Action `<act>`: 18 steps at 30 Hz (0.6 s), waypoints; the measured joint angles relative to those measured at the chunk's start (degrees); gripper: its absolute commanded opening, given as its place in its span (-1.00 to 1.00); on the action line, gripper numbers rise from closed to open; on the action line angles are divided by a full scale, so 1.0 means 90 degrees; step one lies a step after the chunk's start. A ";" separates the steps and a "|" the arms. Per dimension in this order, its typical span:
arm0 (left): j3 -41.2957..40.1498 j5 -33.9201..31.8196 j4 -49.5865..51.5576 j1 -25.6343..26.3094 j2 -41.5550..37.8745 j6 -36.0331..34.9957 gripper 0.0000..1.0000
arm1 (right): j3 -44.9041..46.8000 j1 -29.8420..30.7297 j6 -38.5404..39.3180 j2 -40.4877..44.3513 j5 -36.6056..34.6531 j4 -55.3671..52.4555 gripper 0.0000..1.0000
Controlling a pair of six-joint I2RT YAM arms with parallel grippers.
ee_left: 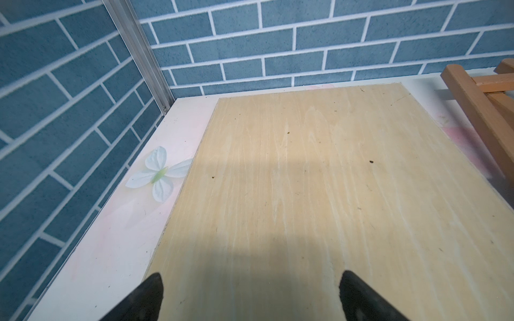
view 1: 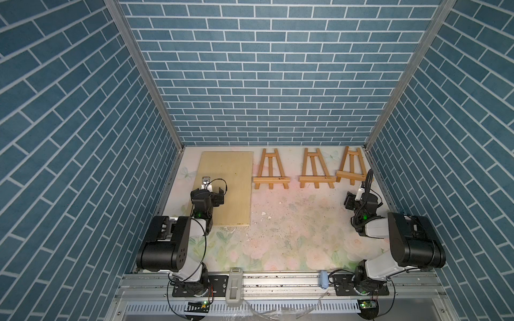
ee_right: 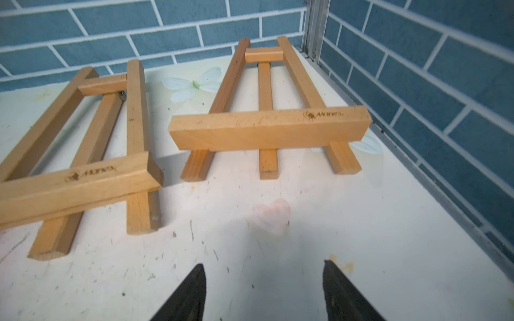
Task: Disassemble the easel
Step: Reset both arms
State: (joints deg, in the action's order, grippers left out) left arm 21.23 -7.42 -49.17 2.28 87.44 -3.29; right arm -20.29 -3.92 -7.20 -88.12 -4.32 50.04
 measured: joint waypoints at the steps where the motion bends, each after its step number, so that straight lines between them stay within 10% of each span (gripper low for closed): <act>1: 0.0000 0.0000 0.0000 0.0000 0.0000 0.0000 0.99 | -0.0061 0.0000 0.0007 0.0000 0.0000 0.0002 0.45; 8: 0.0007 -0.0002 0.0000 0.0000 0.0000 0.0000 0.99 | -0.0155 0.0000 0.0022 -0.0002 -0.0005 0.0005 0.60; 10: 0.0007 0.0000 0.0000 0.0000 0.0000 -0.0002 0.99 | -0.0155 0.0019 0.0000 0.0000 -0.0019 0.0005 0.97; 18: 0.0007 -0.0002 0.0000 0.0000 0.0000 -0.0002 0.99 | -0.0155 0.0073 0.0124 0.0000 -0.0078 0.0010 0.97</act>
State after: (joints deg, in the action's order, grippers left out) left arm 21.30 -7.44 -49.17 2.28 87.44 -3.31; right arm -21.69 -3.27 -6.09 -88.12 -5.02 50.13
